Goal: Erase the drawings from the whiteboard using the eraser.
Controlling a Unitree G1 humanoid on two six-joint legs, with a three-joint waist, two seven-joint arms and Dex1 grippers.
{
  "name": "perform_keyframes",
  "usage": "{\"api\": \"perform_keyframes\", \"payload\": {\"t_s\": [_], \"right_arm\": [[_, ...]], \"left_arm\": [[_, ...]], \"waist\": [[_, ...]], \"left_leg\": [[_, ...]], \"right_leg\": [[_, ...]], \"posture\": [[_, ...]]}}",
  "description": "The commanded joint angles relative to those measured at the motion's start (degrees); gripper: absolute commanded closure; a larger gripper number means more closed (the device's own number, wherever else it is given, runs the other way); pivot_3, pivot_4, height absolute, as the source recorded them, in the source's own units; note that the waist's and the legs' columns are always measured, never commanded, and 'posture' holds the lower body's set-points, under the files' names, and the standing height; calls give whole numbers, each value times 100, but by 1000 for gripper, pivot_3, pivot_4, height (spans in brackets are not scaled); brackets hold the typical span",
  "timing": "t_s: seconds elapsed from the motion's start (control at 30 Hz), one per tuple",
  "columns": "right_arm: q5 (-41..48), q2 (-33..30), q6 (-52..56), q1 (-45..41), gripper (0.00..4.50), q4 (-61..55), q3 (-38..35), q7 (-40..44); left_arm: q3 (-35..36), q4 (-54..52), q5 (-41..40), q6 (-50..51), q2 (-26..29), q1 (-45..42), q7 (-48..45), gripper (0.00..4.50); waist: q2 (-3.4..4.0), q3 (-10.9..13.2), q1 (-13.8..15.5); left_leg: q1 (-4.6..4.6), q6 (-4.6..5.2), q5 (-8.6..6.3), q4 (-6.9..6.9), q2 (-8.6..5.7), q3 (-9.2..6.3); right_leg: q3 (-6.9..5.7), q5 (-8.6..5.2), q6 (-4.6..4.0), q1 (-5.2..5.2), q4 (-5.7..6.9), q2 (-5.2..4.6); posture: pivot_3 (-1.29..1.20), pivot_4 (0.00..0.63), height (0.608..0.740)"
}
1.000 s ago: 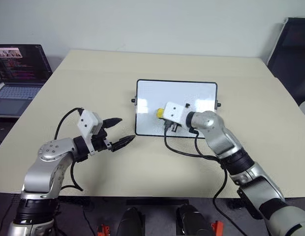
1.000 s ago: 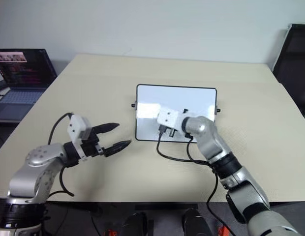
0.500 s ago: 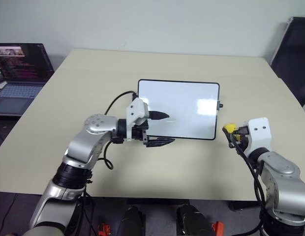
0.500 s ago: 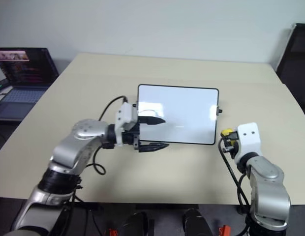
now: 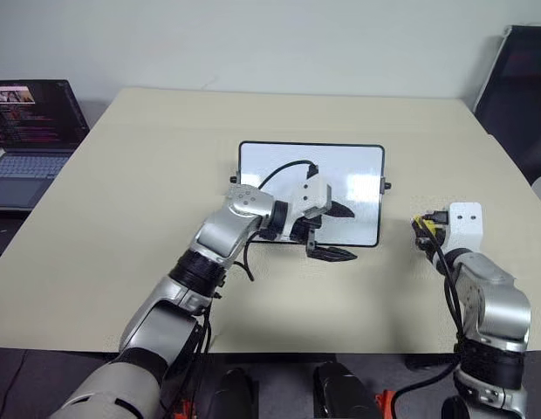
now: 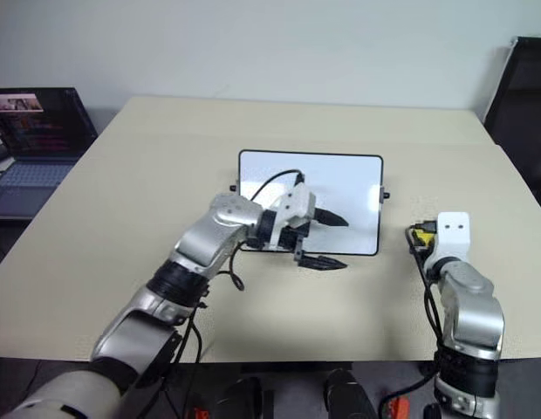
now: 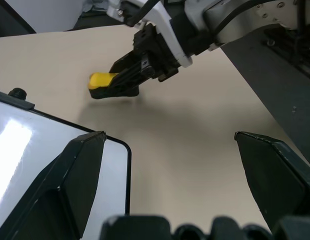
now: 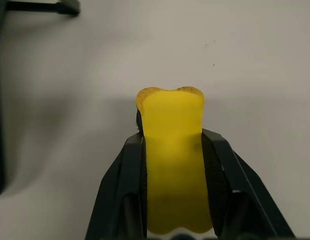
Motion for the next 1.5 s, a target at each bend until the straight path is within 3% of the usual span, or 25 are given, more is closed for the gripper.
{"api": "perform_keyframes", "payload": {"t_s": [0.03, 0.13, 0.33, 0.47, 0.73, 0.93, 1.03, 1.17, 1.5], "right_arm": [[165, -171, -339, -181, 3380, 325, -180, -142], [258, -296, -581, -283, 3380, 722, -154, -181], [661, -337, -834, -474, 1523, 998, -242, -151], [754, -422, -835, -432, 31, 773, -192, -227], [1161, -272, -783, 598, 31, -1575, 442, 12], [966, 185, -2038, 1941, 31, -1984, 1070, -92], [934, 381, -2627, 2271, 31, -1731, 1060, -280], [1042, 559, -2882, 2147, 31, -1435, 937, -466], [1121, 216, -4020, 2589, 31, -843, 557, -232]], "left_arm": [[8, 13, 135, -176, -75, -184, -26, 0], [65, -24, 153, -134, -96, -156, -14, 0], [240, -293, 46, 160, 63, 15, 50, 0], [489, -525, -14, 334, 194, 231, 299, 0], [2127, -2002, -480, 1190, 560, 1582, 1906, 0], [3465, -3653, -608, 1381, 170, 3246, 3685, 0], [3641, -3787, -311, 994, 80, 3831, 4171, 0], [3659, -3586, -217, 694, 54, 3965, 4473, 0], [3490, -3741, 111, 593, -53, 4298, 5309, 0]], "waist": [[2, 1, -1], [6, 3, -1], [11, 6, -10], [13, 6, -7], [26, 12, -18], [22, 10, 6], [17, 7, 22], [10, 4, 19], [2, -3, 10]], "left_leg": [[0, 0, 0, -3, 0, 0], [0, 1, -1, -7, -1, -1], [2, 1, 0, -4, -1, -1], [1, 1, 0, -4, 0, -2], [1, 1, -1, -8, 12, -12], [1, -1, -1, -1, 7, -5], [10, -1, -1, 12, 2, -3], [12, -2, 0, 38, 2, -4], [8, -2, -1, 55, 3, 5]], "right_leg": [[0, -1, 1, -1, 0, 0], [0, -3, 3, -1, 0, 0], [2, -2, 6, 0, 5, 1], [2, -2, 6, 1, 4, 1], [-2, -5, 3, -2, 10, 13], [-2, -4, 4, 5, 1, -1], [-2, -18, -25, 19, 0, -7], [-2, 0, -40, 23, -2, -7], [7, 3, -41, 29, -13, -10]], "posture": [[0, 150, 740], [0, 150, 740], [0, 150, 740], [0, 150, 740], [0, 150, 740], [0, 150, 740], [0, 150, 740], [0, 150, 740], [0, 150, 740]]}}
